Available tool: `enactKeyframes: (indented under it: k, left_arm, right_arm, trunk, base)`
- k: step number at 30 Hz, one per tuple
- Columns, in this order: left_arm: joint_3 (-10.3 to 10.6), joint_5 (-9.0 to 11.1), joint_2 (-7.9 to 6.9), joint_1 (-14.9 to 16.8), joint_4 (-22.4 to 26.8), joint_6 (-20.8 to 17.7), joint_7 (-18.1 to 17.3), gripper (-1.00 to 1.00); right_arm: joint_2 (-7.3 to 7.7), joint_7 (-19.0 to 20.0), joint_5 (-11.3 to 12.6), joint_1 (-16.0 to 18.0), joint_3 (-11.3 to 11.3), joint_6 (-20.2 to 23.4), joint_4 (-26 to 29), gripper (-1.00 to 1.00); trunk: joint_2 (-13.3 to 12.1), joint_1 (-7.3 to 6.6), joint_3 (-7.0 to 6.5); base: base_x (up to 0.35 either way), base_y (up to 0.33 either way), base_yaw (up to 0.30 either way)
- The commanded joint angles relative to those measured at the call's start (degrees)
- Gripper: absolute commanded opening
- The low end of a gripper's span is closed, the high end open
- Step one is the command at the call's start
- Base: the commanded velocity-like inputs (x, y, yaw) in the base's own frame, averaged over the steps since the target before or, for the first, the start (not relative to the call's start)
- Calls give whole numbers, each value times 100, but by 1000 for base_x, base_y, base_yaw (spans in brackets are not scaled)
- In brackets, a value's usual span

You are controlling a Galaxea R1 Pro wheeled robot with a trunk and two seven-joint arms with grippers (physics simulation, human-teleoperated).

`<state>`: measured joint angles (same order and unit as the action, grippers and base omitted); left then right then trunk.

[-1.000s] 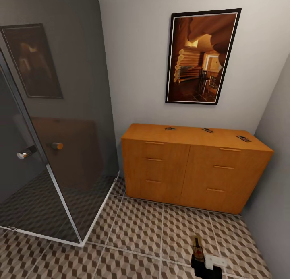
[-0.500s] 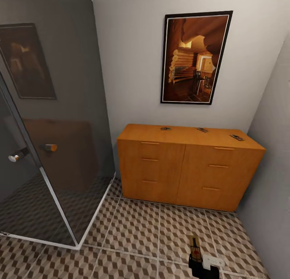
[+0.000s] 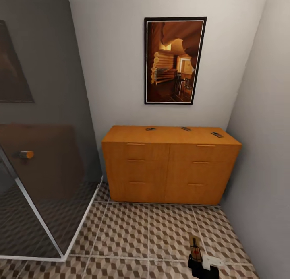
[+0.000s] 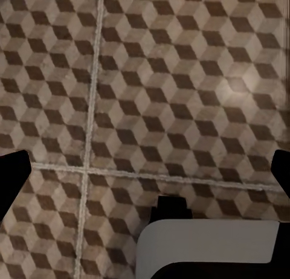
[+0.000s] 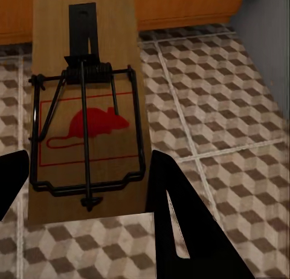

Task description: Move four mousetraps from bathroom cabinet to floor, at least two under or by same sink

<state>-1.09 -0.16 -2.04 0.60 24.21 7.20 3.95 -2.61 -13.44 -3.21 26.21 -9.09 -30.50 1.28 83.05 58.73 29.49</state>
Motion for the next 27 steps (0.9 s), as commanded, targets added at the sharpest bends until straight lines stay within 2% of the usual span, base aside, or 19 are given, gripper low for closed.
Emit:
enactKeyframes:
  k: [1, 14, 27]
  left_arm:
    - [-5, -2, 1, 2, -3, 18, 9, 100]
    - [-5, -2, -1, 2, -4, 18, 9, 100]
    - [-5, -2, 2, 2, -4, 18, 9, 100]
  right_arm:
    - [-3, -27, -22, 6, -32, -17, -5, -100]
    - [-3, -27, -22, 5, -31, -17, -5, -100]
    - [-3, -17, -22, 1, -31, -8, -5, -100]
  trunk:
    - [3, 0, 2]
    - [3, 0, -40]
    - [3, 0, -82]
  base:
    - [0, 0, -240]
    - [0, 5, -240]
    - [80, 162, -240]
